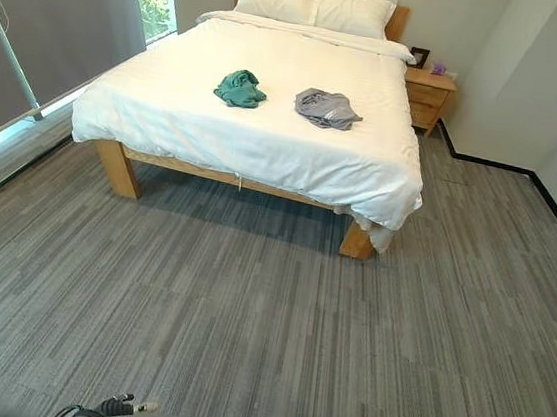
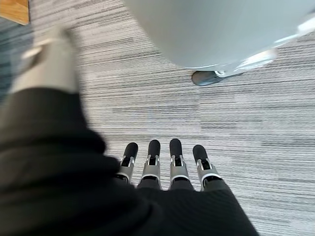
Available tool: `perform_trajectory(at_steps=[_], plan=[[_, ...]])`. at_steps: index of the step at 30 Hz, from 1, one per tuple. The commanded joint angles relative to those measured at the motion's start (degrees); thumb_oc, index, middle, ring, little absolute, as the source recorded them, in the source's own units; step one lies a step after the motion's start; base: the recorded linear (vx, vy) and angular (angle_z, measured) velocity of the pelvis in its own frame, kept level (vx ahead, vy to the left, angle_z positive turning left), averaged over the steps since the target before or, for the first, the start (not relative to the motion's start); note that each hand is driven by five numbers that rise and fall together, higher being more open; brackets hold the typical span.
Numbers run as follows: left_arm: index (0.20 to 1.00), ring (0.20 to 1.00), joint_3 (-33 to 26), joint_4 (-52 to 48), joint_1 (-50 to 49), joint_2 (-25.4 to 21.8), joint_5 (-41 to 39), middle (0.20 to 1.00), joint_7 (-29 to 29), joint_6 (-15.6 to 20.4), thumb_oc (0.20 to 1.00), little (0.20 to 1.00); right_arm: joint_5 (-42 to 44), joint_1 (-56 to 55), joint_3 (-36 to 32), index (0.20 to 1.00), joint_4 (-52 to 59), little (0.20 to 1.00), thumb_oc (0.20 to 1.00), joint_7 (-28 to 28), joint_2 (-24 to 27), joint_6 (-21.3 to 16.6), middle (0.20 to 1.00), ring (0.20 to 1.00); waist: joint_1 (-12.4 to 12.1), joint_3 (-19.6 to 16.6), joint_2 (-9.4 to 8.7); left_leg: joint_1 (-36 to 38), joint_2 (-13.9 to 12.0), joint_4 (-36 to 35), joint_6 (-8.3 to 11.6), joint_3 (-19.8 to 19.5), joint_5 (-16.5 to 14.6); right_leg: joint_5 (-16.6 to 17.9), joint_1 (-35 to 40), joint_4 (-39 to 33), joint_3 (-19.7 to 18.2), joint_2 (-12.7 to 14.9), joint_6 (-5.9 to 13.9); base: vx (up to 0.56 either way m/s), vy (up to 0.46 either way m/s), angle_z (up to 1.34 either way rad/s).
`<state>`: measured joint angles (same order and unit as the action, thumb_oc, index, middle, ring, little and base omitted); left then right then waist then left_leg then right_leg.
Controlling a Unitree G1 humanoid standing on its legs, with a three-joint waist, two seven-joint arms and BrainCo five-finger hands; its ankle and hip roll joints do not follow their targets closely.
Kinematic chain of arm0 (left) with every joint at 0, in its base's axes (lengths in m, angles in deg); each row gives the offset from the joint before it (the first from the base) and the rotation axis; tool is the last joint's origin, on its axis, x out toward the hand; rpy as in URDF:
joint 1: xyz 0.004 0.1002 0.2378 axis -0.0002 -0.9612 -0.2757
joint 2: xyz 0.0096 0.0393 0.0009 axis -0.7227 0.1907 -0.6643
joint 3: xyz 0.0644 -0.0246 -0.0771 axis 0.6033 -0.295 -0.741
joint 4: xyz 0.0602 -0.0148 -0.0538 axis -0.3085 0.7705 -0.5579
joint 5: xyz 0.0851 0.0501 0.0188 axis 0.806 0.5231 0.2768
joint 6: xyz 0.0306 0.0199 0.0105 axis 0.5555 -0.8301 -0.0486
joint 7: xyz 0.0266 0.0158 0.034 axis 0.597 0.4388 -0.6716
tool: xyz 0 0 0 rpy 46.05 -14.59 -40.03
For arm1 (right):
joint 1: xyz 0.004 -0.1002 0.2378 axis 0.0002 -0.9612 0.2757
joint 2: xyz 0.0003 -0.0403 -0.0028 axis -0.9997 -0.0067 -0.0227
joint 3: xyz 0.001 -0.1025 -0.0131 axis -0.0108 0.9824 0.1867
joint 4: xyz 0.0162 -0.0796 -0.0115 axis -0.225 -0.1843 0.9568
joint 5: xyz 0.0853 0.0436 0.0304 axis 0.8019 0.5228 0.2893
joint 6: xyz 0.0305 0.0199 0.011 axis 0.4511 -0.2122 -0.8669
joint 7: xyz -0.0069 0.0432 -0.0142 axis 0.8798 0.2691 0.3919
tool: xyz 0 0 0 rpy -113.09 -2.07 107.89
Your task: Pick up bed clothes into laundry basket.
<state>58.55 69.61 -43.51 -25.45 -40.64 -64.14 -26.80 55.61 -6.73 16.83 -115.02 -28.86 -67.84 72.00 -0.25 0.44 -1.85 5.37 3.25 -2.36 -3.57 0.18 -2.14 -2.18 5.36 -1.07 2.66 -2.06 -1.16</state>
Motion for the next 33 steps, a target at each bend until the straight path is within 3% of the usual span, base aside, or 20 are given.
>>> perform_trajectory(at_steps=[1,5,10,12,13,19,24,33], plan=[[1.000,1.000,-0.9,2.8,4.5,2.2,-1.1,1.000,0.4,1.2,1.000,1.000,-4.3,2.2,-1.0,1.000,-4.3,1.000,1.000,-0.7,1.2,0.3,1.000,1.000,-0.4,1.2,0.21,1.3,-1.3,-2.6,3.86,-1.8,3.8,7.1,-0.2,-1.6,-2.0,6.7,6.82,0.00,0.000,0.00],[1.000,1.000,-1.1,1.8,5.1,1.7,-2.1,1.000,0.3,1.3,1.000,1.000,-4.0,2.5,-2.0,1.000,-3.7,1.000,1.000,-0.3,2.4,-0.2,1.000,1.000,-0.1,0.9,0.54,1.6,-1.4,-2.6,3.93,-1.8,3.5,6.9,0.0,-1.8,-2.1,6.7,6.81,0.00,0.000,0.00],[1.000,1.000,0.2,-3.3,9.2,-0.2,-6.1,1.000,-0.2,1.3,1.000,1.000,-0.4,5.3,-1.4,1.000,7.2,1.000,1.000,0.4,5.2,-2.0,1.000,1.000,0.9,0.9,0.85,1.8,-1.6,-2.6,4.23,-1.0,3.5,7.0,-0.3,-1.5,-2.9,6.3,6.93,0.00,0.000,-0.02],[1.000,1.000,1.5,-10.8,10.9,-2.1,-8.9,1.000,-0.4,1.4,1.000,1.000,0.4,6.4,0.6,1.000,17.0,1.000,1.000,0.3,7.4,-2.1,1.000,1.000,1.0,1.1,0.97,1.7,-1.7,-2.6,4.34,-0.8,3.7,7.0,-0.6,-1.2,-3.2,6.2,7.01,-0.03,0.001,-0.18],[1.000,1.000,2.4,-17.4,10.7,-3.8,-9.5,1.000,-0.1,1.0,1.000,1.000,-0.4,5.6,1.2,1.000,27.0,1.000,1.000,0.4,9.6,-2.1,1.000,1.000,1.2,1.2,1.00,1.7,-1.7,-2.6,4.37,-0.7,3.8,7.1,-0.7,-1.0,-3.4,6.1,7.11,-0.04,0.003,-0.12],[1.000,1.000,1.1,-46.6,8.6,-11.4,-9.3,1.000,-1.1,-0.3,1.000,1.000,-4.1,0.0,-4.0,1.000,58.1,1.000,1.000,2.0,14.9,-2.4,1.000,1.000,1.0,1.5,1.17,0.8,-1.5,-2.6,4.08,-1.2,4.7,7.6,-1.6,-0.6,-2.6,6.4,7.53,-0.02,0.002,0.00],[1.000,1.000,-2.0,-56.2,5.9,-10.3,-8.9,1.000,-3.5,1.5,1.000,1.000,-11.3,-2.7,-6.4,1.000,69.0,1.000,1.000,4.5,12.9,-4.8,1.000,1.000,0.6,1.8,1.02,0.7,-1.5,-2.6,3.84,-1.7,4.5,7.5,-1.4,-0.8,-2.3,6.7,7.66,0.00,0.000,0.01],[1.000,1.000,-4.0,-58.4,0.8,-6.5,-12.7,1.000,-5.5,2.3,1.000,1.000,-7.6,-5.7,-3.6,1.000,69.2,1.000,1.000,4.5,7.1,-5.8,1.000,1.000,0.4,2.6,0.53,0.9,-1.3,-2.6,3.65,-1.3,3.9,7.2,-1.3,-1.1,-2.6,6.7,7.67,0.00,0.002,0.00]])
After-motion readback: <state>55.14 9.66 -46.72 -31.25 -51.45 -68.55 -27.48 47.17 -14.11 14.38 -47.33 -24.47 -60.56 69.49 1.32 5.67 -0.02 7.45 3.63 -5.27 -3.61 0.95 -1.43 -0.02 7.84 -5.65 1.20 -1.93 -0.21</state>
